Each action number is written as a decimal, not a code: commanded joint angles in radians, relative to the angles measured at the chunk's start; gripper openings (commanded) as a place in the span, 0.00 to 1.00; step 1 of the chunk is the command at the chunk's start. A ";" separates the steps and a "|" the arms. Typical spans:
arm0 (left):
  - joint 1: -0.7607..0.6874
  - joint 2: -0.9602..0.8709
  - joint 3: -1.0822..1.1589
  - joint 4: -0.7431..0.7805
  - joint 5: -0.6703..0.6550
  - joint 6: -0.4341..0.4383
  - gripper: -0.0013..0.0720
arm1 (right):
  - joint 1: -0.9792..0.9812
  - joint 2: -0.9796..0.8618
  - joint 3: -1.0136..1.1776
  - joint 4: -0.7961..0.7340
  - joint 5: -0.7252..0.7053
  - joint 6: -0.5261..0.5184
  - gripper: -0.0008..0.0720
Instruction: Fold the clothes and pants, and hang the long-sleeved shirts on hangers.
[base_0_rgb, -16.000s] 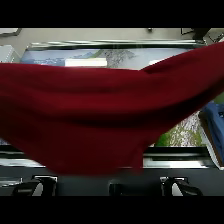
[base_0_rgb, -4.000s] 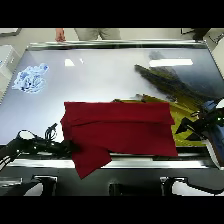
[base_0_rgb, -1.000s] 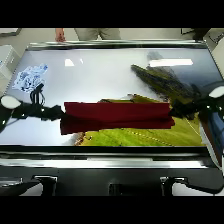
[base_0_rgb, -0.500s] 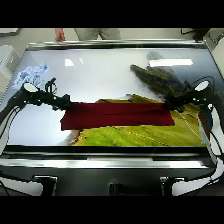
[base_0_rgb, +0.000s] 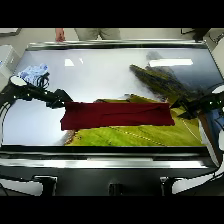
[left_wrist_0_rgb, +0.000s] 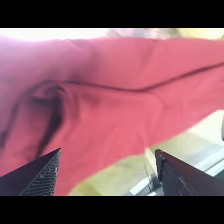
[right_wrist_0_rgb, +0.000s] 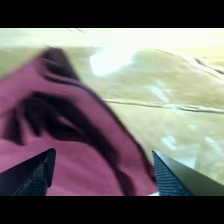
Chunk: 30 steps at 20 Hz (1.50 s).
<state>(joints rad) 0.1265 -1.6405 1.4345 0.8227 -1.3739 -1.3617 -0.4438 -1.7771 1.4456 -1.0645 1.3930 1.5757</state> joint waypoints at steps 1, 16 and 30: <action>-0.014 0.073 0.010 -0.004 -0.032 0.000 0.91 | 0.009 -0.053 -0.012 0.039 0.026 -0.044 0.99; -0.486 -0.022 -0.013 -0.005 0.448 -0.130 0.05 | 0.193 0.214 0.040 0.232 0.040 -0.116 0.06; -0.995 -0.364 0.072 -0.618 1.052 -0.359 0.05 | 0.418 0.620 0.038 0.156 0.123 0.045 0.06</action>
<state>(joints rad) -0.7868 -1.9644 1.4590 0.3317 -0.4706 -1.7016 -0.0517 -1.1778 1.4845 -0.8642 1.4891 1.5757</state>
